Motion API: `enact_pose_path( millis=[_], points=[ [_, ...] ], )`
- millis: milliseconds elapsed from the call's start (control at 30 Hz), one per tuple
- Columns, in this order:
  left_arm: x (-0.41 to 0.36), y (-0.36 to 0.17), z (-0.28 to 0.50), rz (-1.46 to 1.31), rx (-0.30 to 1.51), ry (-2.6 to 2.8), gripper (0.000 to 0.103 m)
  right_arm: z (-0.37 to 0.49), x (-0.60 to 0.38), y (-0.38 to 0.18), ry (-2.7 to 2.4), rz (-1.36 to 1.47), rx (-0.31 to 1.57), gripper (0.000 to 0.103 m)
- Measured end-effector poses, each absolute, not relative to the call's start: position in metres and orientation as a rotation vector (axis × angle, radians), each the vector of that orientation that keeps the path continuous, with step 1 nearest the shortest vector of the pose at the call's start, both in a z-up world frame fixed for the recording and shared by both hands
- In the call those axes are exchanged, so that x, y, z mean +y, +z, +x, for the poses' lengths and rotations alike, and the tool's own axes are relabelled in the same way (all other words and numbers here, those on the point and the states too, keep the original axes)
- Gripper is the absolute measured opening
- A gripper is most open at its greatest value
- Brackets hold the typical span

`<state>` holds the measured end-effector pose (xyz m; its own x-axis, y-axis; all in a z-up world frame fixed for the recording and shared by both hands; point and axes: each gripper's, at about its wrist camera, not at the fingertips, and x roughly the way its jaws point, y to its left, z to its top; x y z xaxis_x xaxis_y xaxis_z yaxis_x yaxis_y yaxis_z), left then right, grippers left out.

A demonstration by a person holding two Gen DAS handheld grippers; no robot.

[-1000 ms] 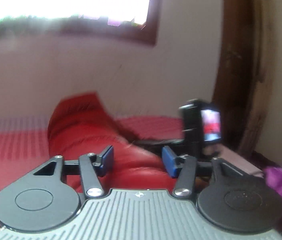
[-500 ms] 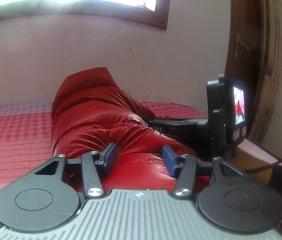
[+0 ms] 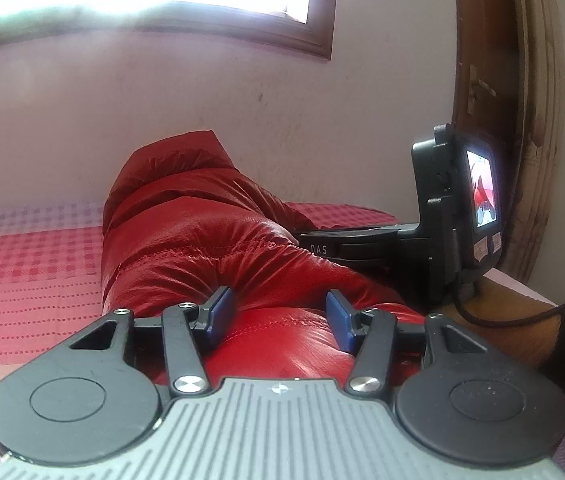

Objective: Fold large clothes

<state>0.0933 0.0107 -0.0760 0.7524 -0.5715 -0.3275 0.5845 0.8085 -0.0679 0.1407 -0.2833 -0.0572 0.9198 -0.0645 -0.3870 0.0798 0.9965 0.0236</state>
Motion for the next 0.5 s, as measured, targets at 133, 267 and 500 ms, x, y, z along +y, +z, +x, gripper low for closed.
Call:
enact_pose_path(
  millis=[133, 267, 500],
  points=[
    [0.010, -0.076, 0.093, 0.046, 0.344, -0.632, 0.055, 0.137, -0.286, -0.057, -0.074, 0.053, 0.387, 0.018],
    [0.009, -0.075, 0.094, 0.058, 0.350, -0.629, 0.056, 0.134, -0.292, -0.054, -0.050, 0.089, 0.388, 0.019],
    [0.010, -0.073, 0.095, 0.062, 0.361, -0.621, 0.058, 0.111, -0.290, -0.042, -0.060, 0.046, 0.375, 0.030]
  ],
)
